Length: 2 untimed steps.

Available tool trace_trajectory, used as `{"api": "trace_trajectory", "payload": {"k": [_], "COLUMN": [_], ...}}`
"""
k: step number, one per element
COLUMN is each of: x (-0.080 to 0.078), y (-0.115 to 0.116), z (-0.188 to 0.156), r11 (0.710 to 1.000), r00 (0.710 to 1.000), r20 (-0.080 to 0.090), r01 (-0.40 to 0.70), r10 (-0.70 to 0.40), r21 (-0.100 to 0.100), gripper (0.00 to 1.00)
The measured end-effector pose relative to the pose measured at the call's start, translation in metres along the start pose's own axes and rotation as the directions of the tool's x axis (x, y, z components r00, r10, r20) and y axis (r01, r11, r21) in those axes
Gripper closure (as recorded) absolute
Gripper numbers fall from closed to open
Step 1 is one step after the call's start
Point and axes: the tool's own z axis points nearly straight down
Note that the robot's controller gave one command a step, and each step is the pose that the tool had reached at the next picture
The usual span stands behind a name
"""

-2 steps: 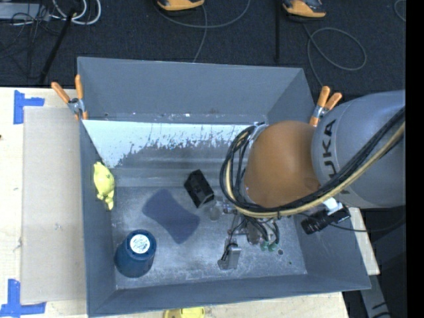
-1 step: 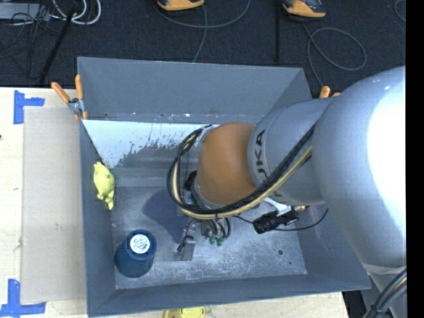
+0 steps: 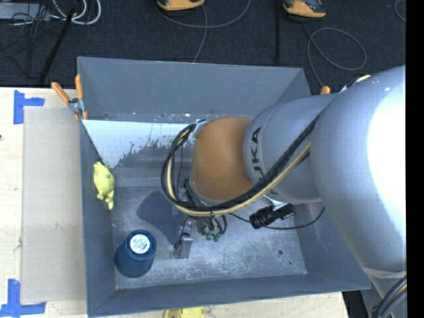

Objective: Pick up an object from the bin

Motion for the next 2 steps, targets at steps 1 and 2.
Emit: {"api": "trace_trajectory", "payload": {"k": [1, 2], "x": [-0.003, -0.011], "y": [-0.012, -0.006], "z": [-0.013, 0.024], "r11": [0.984, 0.968], "r00": [0.984, 0.968], "r20": [0.006, 0.003], "r01": [-0.176, -0.251], "r10": [0.176, 0.251], "r21": [-0.003, -0.002], "gripper": [0.00, 0.00]}}
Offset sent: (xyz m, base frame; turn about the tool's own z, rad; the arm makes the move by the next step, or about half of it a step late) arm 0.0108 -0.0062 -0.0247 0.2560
